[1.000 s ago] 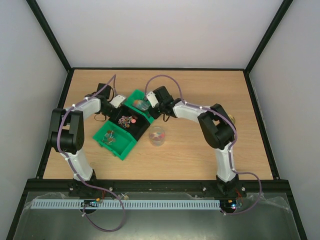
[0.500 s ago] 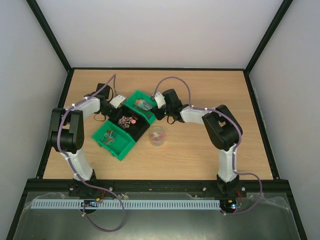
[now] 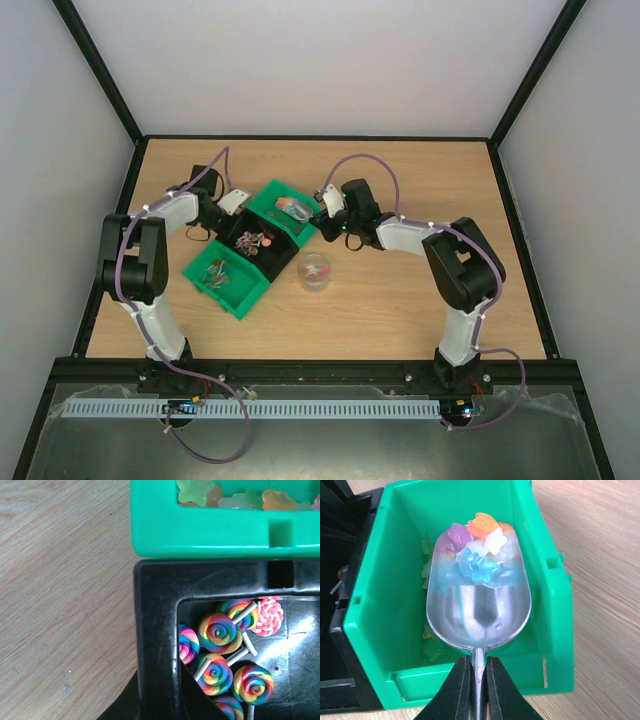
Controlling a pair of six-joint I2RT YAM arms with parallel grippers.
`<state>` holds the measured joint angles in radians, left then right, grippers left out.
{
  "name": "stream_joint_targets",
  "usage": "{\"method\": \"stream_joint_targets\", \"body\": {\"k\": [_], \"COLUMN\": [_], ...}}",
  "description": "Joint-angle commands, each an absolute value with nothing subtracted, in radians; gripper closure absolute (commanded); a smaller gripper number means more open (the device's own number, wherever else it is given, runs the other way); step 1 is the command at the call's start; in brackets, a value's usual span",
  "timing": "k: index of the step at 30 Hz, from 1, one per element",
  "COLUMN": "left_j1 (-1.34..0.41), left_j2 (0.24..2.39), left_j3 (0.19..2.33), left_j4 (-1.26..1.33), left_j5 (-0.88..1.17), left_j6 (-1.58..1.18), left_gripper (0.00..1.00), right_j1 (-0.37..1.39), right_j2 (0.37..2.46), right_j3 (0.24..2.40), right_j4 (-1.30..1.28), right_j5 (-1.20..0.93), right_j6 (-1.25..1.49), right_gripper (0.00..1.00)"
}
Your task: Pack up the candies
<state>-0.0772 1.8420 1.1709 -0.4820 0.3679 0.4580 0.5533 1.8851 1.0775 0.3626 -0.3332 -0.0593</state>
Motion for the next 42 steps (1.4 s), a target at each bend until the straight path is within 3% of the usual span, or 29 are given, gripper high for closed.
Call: {"method": "stream_joint_targets", "body": {"k": [1,17,35,42], "left_j1": [-0.059,-0.051,-0.051,-0.051], "left_j2": [1.872,1.873,1.874,1.869], "left_j3": [1.186,1.191,1.191,1.192], "left_j4": [-0.517,-0.517,-0.504,-0.505], "left_j5": [0.374,0.374,0.373,0.372], "left_j6": [0.466,0.473,0.432,0.417], "left_gripper": [0.98,0.98,0.98,0.98], "right_j1": [0.546,0.488,0.425,0.425], "right_j2": [1.808,1.524,1.152,1.151], "right_j3": [1.062,0.913,0.854,0.899], "right_j4": [0.408,0.345,-0.278,-0.526], "right_j5": [-0.376,-0.459,-0.594,-0.592], "right_j6": [-0.057,-0.152,-0.495,-0.631], "right_gripper": [0.99,0.99,0.99,0.99]}}
